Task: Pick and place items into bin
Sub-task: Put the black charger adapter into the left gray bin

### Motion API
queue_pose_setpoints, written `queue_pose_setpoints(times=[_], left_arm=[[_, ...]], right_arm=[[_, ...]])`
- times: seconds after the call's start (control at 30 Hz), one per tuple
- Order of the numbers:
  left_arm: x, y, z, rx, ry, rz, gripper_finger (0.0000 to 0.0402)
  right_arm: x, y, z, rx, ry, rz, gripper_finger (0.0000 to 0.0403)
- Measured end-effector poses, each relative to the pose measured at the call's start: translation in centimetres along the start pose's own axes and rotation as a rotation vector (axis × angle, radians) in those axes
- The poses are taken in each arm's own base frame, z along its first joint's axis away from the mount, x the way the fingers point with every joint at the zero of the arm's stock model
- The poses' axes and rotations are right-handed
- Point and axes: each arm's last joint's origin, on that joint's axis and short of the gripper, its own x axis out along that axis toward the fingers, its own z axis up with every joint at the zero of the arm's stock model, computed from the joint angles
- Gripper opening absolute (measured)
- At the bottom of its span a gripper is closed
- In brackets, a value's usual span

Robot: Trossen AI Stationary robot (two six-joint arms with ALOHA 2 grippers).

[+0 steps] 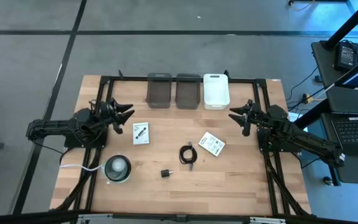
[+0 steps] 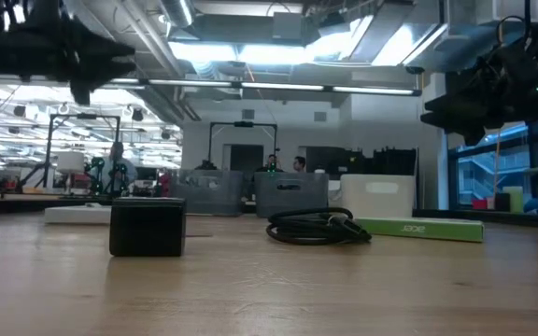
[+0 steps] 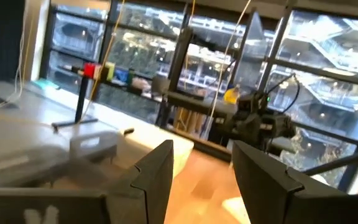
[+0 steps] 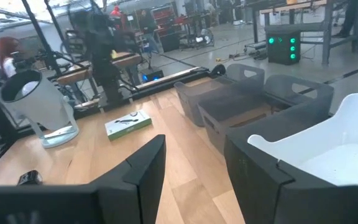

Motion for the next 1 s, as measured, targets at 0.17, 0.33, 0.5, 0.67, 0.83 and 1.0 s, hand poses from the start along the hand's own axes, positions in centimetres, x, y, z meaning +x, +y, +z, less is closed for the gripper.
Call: queue_pose_setpoints(times=[0.17,0.33,0.5,0.67,0.83,1.0], left_arm=[[0.9,-1.0,2.6,0.12,-0.003,-0.027,0.0164],[2.9,-2.6,5.0,0.238,0.044,-0.125,0.0164],[6.3,-5.0,6.9,0.382,-0.014,-0.358,0.0164],[9.6,-7.3,8.1,0.405,-0.094,-0.587,0.0167],[12.4,-9.3,7.8,0.357,-0.035,-0.675,0.0188],[14.9,-11.4,7.1,0.28,0.058,-0.714,0.021]], right_arm=[[0.0,-0.2,0.0,0.005,-0.014,-0.082,0.017],[0.0,-0.3,0.0,0.006,-0.015,-0.099,0.017],[0.0,-0.3,-0.1,0.008,-0.007,-0.103,0.017],[0.0,-0.3,-0.1,0.04,-0.008,-0.103,0.017],[0.0,-0.3,-0.1,0.075,-0.01,-0.103,0.017],[0.0,-0.3,-0.1,0.087,-0.01,-0.102,0.017]])
